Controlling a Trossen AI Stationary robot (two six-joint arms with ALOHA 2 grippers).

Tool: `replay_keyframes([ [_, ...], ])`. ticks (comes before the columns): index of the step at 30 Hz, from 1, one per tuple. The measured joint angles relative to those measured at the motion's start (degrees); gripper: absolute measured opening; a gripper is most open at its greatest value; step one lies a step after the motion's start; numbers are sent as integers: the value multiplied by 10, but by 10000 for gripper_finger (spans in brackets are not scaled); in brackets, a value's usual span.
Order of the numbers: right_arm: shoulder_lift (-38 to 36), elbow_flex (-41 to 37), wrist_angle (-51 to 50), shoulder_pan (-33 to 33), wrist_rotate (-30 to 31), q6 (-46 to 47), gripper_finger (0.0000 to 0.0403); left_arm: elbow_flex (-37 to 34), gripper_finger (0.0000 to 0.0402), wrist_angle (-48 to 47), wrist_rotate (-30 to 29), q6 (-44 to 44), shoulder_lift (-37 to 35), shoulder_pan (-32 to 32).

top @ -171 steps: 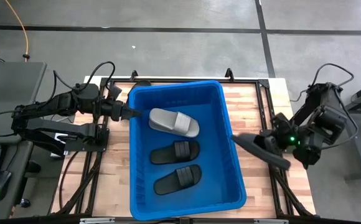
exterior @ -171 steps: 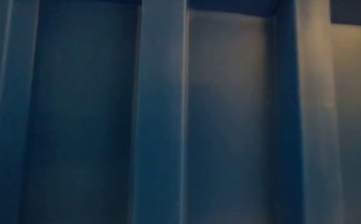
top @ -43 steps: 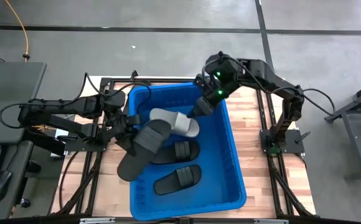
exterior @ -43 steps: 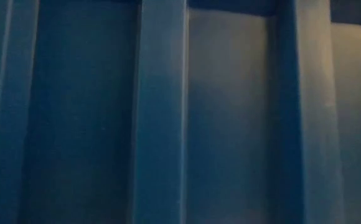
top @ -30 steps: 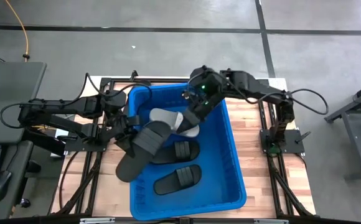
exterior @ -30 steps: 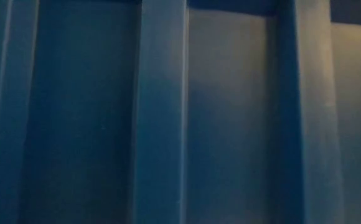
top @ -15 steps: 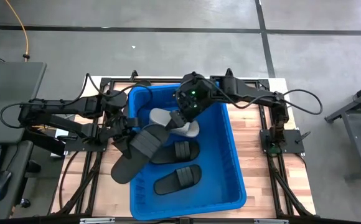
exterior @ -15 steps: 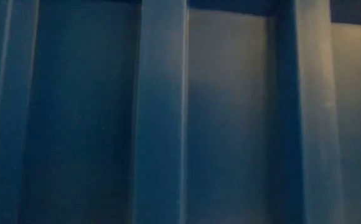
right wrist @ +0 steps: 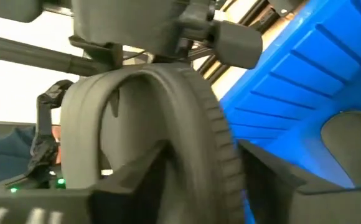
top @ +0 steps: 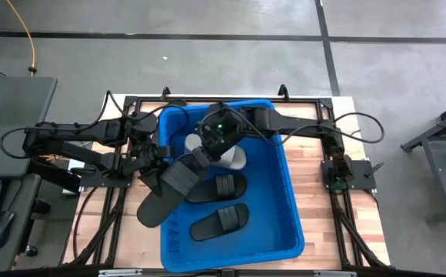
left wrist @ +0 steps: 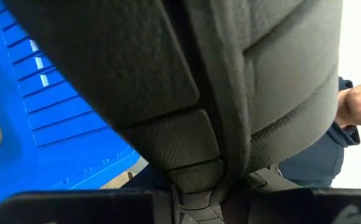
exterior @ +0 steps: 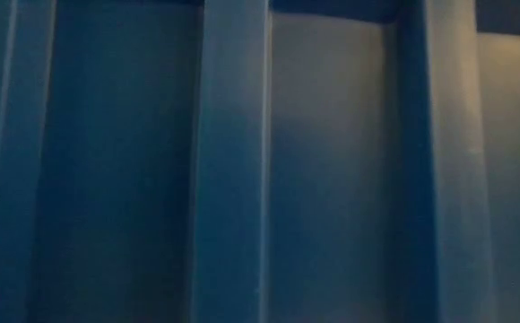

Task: Pick and place slides into bin
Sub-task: Stack the slide on top of the black slide in the blue bin

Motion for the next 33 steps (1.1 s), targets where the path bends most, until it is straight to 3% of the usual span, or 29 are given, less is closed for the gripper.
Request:
replay_keyframes([
  [3,3,0,-1,3,1,-11,146,0,59,-4,-4,0,0,0],
  [9,0,0,4,6,10,-13,19,0,58,-7,-16,3,0,-1],
  [12,-1,0,2,11,37,-5,18,0,60,-8,-21,2,0,-1],
  [20,-5,1,-36,35,113,17,9,-1,132,-10,-63,3,0,-1],
  [30,-26,0,-69,52,180,49,5,0,122,-100,-97,50,-1,1],
  [33,-36,0,-84,54,170,57,5,0,116,-117,-107,51,-2,0],
])
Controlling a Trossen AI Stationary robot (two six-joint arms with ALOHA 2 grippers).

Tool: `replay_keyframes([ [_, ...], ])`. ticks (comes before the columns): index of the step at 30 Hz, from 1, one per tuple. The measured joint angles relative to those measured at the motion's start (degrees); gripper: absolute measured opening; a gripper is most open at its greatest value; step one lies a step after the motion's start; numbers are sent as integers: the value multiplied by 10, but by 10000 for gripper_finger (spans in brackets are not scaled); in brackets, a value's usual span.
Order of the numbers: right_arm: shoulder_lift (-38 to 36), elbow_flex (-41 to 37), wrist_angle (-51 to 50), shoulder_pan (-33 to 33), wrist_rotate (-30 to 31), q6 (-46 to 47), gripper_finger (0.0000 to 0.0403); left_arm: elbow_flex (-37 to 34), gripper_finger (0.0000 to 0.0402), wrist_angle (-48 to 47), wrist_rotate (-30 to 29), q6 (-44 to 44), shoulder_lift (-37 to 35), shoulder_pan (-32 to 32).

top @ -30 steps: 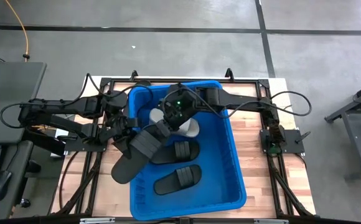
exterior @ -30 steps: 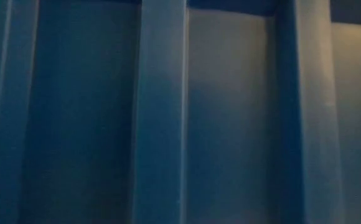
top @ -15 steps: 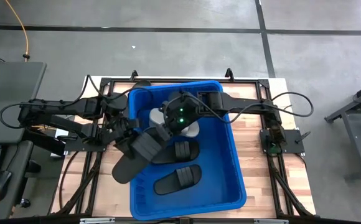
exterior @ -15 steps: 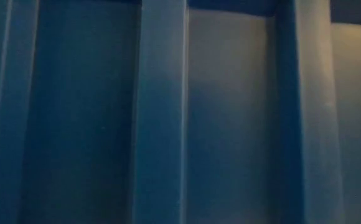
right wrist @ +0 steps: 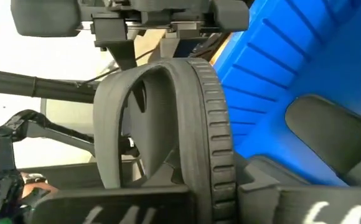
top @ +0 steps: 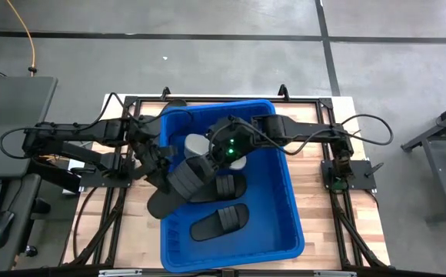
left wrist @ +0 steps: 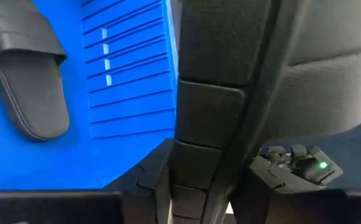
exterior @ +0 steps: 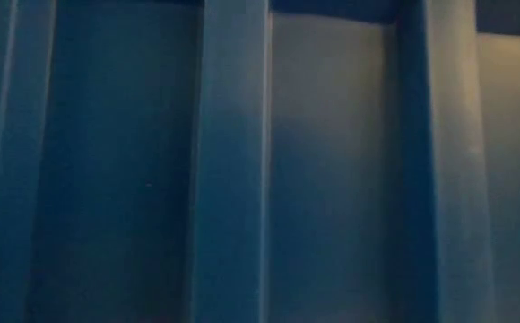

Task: Pick and place slides into bin
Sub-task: Stack the slide on top of the black slide in the blue bin

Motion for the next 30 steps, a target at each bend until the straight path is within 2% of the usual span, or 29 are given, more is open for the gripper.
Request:
replay_keyframes([
  [4,0,0,0,0,-10,-14,7,0,105,1,-2,8,-1,0],
  [9,-5,0,-43,12,36,-32,5,0,93,0,-33,-4,-7,0],
  [12,-12,1,-89,20,90,-11,5,0,95,-4,-70,-18,-16,2],
  [16,-38,0,-127,37,138,16,5,0,119,-21,-100,-33,-47,1],
  [18,-55,1,-161,47,153,29,5,0,138,-31,-102,-35,-60,0],
  [21,-66,0,-211,60,200,77,5,1,173,-30,-138,-33,-74,7],
  [23,-70,-1,-259,70,236,111,4,1,196,-30,-166,-34,-82,24],
  [25,-76,-1,-280,82,246,130,4,0,217,-32,-208,-35,-94,40],
  [30,-67,-1,-270,109,242,208,4,0,259,-75,-398,-43,-128,68],
])
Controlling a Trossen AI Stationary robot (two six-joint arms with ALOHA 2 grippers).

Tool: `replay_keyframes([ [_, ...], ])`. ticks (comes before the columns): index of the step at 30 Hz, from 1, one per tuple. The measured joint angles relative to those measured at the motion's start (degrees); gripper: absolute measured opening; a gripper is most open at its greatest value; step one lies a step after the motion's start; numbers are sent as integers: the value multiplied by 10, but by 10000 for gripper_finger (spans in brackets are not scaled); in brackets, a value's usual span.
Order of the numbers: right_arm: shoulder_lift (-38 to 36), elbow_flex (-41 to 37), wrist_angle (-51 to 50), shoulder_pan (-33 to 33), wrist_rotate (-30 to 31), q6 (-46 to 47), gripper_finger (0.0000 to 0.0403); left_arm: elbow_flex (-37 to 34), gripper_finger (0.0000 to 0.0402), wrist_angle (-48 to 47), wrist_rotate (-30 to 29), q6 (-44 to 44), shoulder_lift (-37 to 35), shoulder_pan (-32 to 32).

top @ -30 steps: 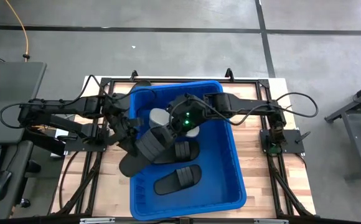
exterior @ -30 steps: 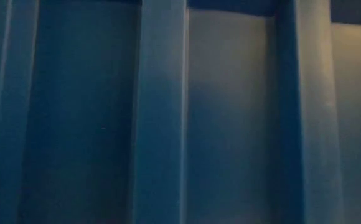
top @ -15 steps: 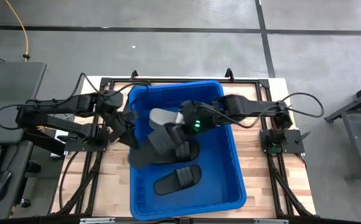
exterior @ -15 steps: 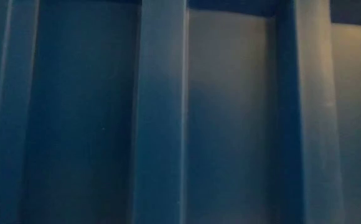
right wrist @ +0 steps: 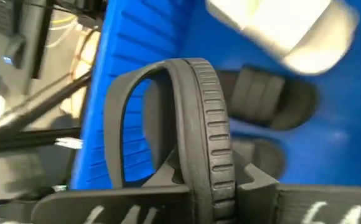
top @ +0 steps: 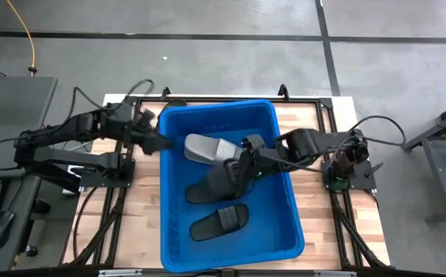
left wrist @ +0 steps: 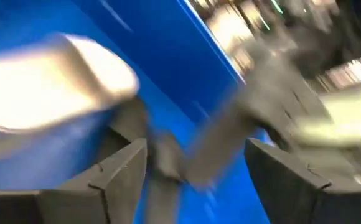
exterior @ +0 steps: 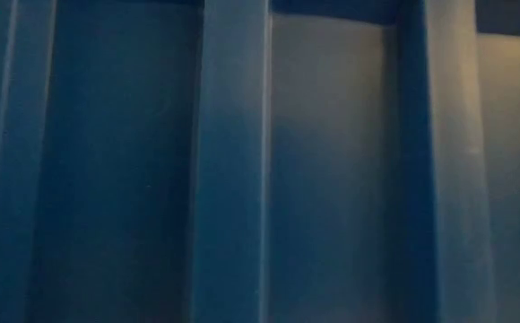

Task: Pick and place slides into bin
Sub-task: Stack the slide on top of the black slide in the blue bin

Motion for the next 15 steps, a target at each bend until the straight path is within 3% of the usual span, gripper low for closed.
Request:
replay_keyframes([
  [2,6,0,13,10,-7,31,4,0,272,-18,-76,3,-16,4],
  [5,22,0,8,24,-18,62,4,0,283,-17,-130,19,-34,3],
  [9,53,0,20,28,-90,81,4,0,282,-7,-159,23,-45,3],
  [15,102,0,61,24,-139,56,4,0,264,-1,-156,24,-44,3],
])
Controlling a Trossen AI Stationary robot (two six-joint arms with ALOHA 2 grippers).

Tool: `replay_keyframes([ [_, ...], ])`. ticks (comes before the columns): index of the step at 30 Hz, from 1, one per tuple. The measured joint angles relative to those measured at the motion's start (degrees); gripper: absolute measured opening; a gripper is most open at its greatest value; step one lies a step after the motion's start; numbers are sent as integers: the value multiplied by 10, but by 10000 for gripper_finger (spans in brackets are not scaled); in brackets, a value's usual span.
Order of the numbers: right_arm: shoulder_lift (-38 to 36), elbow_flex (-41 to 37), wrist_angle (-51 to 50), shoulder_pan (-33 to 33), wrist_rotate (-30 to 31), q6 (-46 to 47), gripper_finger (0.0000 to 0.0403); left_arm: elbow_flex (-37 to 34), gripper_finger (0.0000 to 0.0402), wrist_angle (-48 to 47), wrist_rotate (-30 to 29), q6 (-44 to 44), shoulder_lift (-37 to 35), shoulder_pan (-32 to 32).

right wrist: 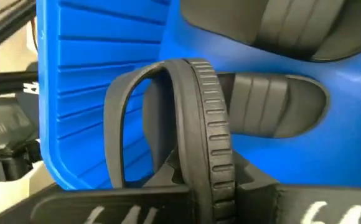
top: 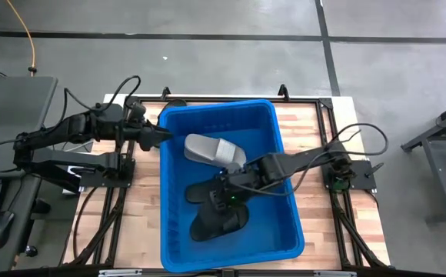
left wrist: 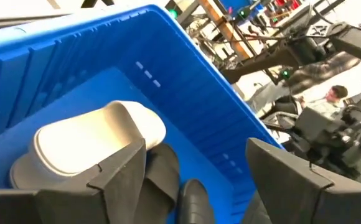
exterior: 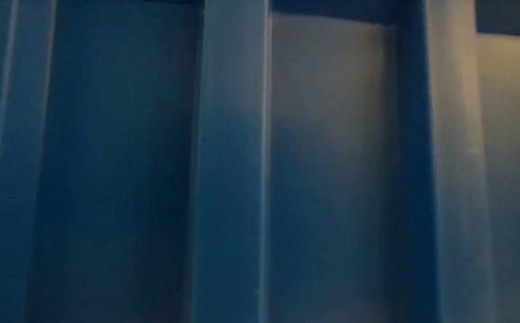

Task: Pick and place slides into bin
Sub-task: Stack the slide on top of the black slide in the blue bin

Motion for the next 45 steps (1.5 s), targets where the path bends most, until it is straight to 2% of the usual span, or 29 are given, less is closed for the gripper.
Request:
replay_keyframes([
  [5,33,0,17,-5,-28,-12,4,0,248,1,6,-1,0,0],
  [16,86,0,85,-26,-45,-32,4,0,223,9,18,-2,-5,0],
  [27,92,-9,-20,-15,-44,-7,4,0,222,9,17,-1,-6,0],
  [33,90,-48,-25,-1,-60,14,10,0,223,9,16,-1,-6,0],
  [36,91,-70,-26,10,-46,19,10,0,223,9,16,0,-6,0],
  [45,91,-75,-26,8,-40,9,5,0,223,9,18,0,-6,0],
])
